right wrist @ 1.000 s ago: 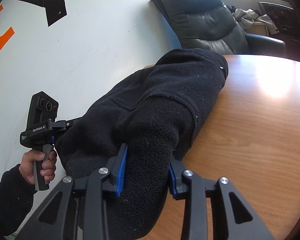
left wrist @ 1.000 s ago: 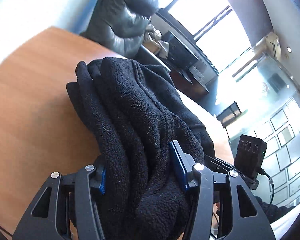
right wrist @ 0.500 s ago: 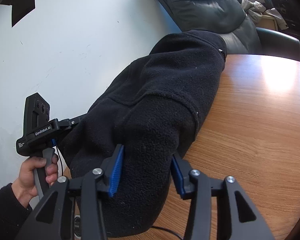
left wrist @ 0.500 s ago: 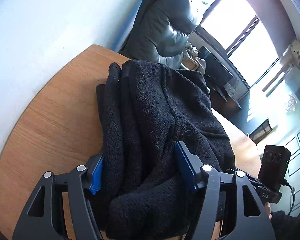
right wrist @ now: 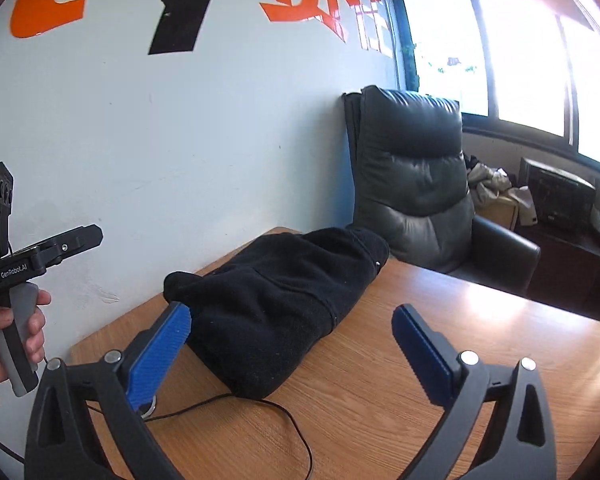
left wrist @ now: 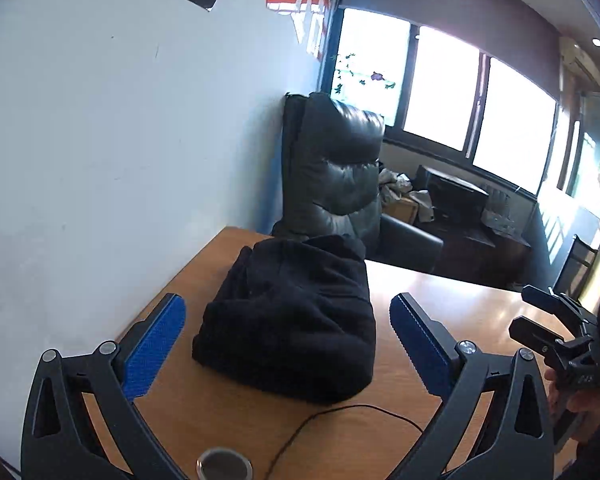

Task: Fold clothes

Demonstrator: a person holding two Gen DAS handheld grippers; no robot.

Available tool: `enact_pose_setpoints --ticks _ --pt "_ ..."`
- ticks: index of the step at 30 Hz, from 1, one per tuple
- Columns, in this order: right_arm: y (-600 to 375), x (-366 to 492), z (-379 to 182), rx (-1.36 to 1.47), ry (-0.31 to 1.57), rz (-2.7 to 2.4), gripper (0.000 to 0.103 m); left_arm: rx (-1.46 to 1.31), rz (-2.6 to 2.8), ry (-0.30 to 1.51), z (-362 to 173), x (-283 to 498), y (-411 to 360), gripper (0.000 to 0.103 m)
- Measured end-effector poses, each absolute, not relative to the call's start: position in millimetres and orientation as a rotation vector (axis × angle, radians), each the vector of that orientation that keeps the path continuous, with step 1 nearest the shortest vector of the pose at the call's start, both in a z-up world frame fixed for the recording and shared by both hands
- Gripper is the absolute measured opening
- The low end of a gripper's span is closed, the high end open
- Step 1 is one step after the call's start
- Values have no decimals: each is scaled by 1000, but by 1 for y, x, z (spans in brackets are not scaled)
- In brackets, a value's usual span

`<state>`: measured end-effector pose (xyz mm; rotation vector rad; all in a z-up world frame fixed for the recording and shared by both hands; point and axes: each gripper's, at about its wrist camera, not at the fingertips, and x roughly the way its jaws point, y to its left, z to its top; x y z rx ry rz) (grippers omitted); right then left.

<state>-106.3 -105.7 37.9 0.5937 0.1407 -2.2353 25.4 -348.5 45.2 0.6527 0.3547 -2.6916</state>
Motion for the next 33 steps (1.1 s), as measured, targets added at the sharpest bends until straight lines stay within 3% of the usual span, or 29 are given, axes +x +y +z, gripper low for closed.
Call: enact_pose_setpoints --ticks 11,25,33 --pt "-68 -41 53 634 213 -2272 103 755 -2531 210 55 68 -253 103" --pt "-52 2 75 574 264 -2296 103 743 -2487 350 72 90 -231 103" --pt "-55 6 72 595 275 -2282 103 737 -2431 252 67 95 -221 103"
